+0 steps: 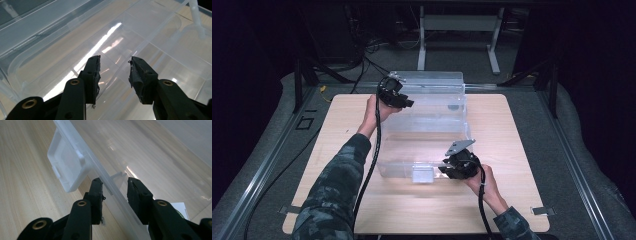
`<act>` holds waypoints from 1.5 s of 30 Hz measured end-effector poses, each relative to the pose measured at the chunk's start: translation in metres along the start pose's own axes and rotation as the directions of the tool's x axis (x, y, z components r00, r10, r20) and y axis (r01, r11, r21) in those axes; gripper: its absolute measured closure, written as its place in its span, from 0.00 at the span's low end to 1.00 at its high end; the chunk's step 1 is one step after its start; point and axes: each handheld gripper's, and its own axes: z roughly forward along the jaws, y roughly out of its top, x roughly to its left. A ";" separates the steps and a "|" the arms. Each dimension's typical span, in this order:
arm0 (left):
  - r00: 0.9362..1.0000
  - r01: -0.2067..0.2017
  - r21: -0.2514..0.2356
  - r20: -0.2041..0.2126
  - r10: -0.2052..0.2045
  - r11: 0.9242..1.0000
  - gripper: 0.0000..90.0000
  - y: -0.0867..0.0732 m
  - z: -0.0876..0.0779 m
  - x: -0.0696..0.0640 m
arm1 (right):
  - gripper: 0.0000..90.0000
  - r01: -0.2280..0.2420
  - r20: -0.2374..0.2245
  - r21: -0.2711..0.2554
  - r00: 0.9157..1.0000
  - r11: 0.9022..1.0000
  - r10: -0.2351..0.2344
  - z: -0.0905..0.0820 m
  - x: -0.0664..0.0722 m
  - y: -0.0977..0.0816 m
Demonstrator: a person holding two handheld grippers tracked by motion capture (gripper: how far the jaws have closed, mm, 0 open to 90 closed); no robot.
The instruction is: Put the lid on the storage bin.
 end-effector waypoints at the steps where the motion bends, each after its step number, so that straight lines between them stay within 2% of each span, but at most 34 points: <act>1: 1.000 -0.002 0.002 0.002 0.002 1.000 0.68 0.000 0.000 0.000 | 0.73 0.005 0.010 0.018 1.000 1.000 -0.006 -0.001 0.000 0.000; 3: 1.000 0.000 0.004 0.005 0.000 1.000 0.70 0.001 -0.001 -0.001 | 0.73 0.012 0.012 -0.007 1.000 1.000 -0.012 0.000 0.001 -0.001; 8: 1.000 -0.020 0.018 0.005 0.020 1.000 0.74 0.002 -0.001 -0.003 | 0.72 0.010 0.015 -0.017 1.000 1.000 -0.010 0.001 0.001 -0.001; 9: 1.000 -0.030 0.021 0.002 0.030 0.999 0.75 0.003 -0.002 -0.005 | 0.72 0.010 0.016 -0.004 1.000 1.000 -0.010 0.000 0.002 -0.001; 11: 0.999 -0.040 0.027 -0.003 0.041 0.999 0.76 0.004 -0.002 -0.006 | 0.72 0.017 0.027 -0.031 0.999 0.999 -0.017 0.001 0.002 -0.003; 13: 0.999 -0.040 0.021 0.002 0.040 0.999 0.78 0.004 -0.003 -0.006 | 0.71 0.003 0.011 -0.048 1.000 0.999 -0.002 0.002 0.002 -0.004; 14: 0.999 -0.040 0.020 0.006 0.039 0.999 0.78 0.004 -0.004 -0.006 | 0.71 0.004 0.029 -0.034 1.000 0.999 -0.003 0.001 0.003 -0.003; 17: 1.000 -0.013 0.022 0.019 0.012 1.000 0.78 0.004 -0.004 -0.005 | 0.70 0.007 0.035 -0.021 0.999 1.000 -0.007 0.001 0.003 -0.003; 19: 1.000 -0.007 0.026 0.021 0.006 1.000 0.78 0.004 -0.005 -0.005 | 0.68 0.000 0.039 -0.045 0.999 0.999 0.001 0.004 0.004 -0.004; 20: 1.000 -0.010 0.026 0.023 0.009 1.000 0.78 0.005 -0.006 -0.006 | 0.68 0.002 0.043 -0.025 0.999 1.000 -0.001 0.003 0.005 -0.003; 21: 1.000 -0.012 0.029 0.024 0.011 1.000 0.78 0.005 -0.006 -0.006 | 0.68 0.005 0.058 -0.034 0.998 0.999 -0.003 0.004 0.006 -0.004; 24: 0.999 -0.014 0.028 0.030 0.013 1.000 0.79 0.005 -0.007 -0.006 | 0.67 0.001 0.051 -0.046 0.999 0.999 0.001 0.004 0.006 -0.004; 28: 0.999 -0.025 0.026 0.034 0.024 0.999 0.81 0.006 -0.009 -0.008 | 0.67 0.000 0.067 -0.037 0.998 0.999 0.003 0.004 0.006 -0.004; 32: 0.998 -0.051 0.042 0.024 0.050 0.998 0.81 0.009 -0.012 -0.014 | 0.65 -0.006 0.065 -0.047 0.998 0.999 0.009 0.006 0.007 -0.004; 45: 0.997 -0.047 0.016 0.058 0.046 0.999 0.82 0.007 -0.026 -0.019 | 0.64 -0.018 0.069 -0.049 0.997 0.999 0.021 0.007 0.008 -0.004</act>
